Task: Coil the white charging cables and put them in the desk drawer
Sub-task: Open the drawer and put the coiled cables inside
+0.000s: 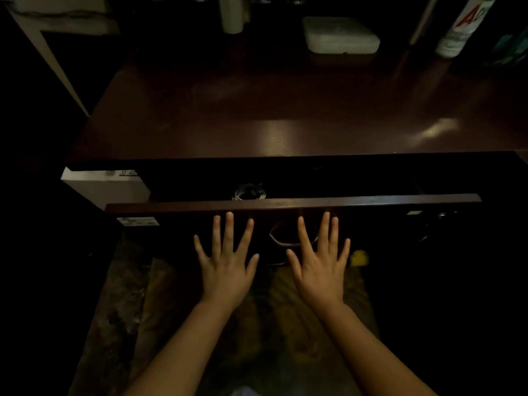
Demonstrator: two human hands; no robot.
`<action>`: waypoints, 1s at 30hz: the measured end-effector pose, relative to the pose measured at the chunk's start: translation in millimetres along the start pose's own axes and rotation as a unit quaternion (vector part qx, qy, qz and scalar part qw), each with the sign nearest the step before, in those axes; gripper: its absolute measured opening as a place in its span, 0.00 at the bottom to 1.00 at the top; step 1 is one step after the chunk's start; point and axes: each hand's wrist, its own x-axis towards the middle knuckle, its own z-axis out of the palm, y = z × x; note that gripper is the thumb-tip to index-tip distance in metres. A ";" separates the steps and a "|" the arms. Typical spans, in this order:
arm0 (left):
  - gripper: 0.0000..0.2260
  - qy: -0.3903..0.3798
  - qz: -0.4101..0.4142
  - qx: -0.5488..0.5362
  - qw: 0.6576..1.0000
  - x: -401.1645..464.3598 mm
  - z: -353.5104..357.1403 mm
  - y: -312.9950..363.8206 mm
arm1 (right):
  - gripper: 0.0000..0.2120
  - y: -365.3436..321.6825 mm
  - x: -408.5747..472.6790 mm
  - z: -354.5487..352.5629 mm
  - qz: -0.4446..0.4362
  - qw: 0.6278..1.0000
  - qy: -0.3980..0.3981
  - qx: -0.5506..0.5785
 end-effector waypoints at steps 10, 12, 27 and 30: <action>0.34 0.001 0.000 -0.021 1.000 73.5 24.5 -11.0 | 0.31 -4.7 80.0 22.1 -0.016 1.000 -0.006 0.025; 0.34 -0.008 -0.008 -0.021 1.000 85.6 27.5 -11.0 | 0.31 -5.4 94.1 25.1 -0.019 1.000 -0.002 0.025; 0.33 -0.123 -0.035 -0.012 0.992 96.7 6.0 -2.8 | 0.32 -16.2 102.6 10.2 -0.005 1.000 -0.028 0.005; 0.33 -0.175 -0.051 -0.011 0.983 93.8 -21.1 2.1 | 0.32 -24.9 96.2 -16.5 0.013 0.994 -0.107 -0.007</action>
